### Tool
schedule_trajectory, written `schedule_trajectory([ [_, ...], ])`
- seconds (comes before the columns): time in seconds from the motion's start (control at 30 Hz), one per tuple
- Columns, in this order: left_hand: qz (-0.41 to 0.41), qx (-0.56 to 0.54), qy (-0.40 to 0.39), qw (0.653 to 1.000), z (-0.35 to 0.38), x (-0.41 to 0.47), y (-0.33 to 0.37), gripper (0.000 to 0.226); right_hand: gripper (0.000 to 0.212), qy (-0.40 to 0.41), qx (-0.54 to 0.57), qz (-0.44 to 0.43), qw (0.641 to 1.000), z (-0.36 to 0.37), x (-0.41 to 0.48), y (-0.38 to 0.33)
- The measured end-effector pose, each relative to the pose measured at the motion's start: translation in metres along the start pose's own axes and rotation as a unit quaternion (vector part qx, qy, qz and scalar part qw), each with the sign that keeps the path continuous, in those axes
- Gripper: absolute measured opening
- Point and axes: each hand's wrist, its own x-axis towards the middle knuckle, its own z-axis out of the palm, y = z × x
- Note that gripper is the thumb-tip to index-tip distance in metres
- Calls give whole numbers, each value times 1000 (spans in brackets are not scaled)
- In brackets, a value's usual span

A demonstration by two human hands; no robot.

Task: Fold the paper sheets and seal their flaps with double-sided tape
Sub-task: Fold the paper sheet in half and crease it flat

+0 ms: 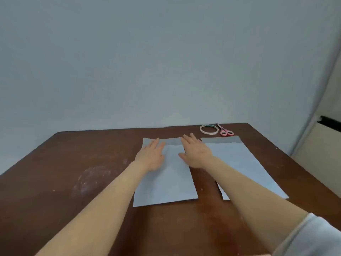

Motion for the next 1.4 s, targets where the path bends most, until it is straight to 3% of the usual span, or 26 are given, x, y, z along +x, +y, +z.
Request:
schedule_trajectory([
  [0.27, -12, -6, -116, 993, 21, 25, -4, 54, 58, -109, -38, -43, 992, 28, 31, -1],
  [0.93, -39, -3, -71, 997, 15, 68, 31, 54, 65, -141, -52, 7, 989, 18, 39, 54],
  [1.23, -30, -36, -39, 998, 12, 70, 35, 54, 62, 32, 56, 86, 994, 12, 26, 94],
  [1.4, 7, -51, -39, 998, 11, 65, 47, 54, 64, 21, 45, 119, 992, 12, 20, 98],
])
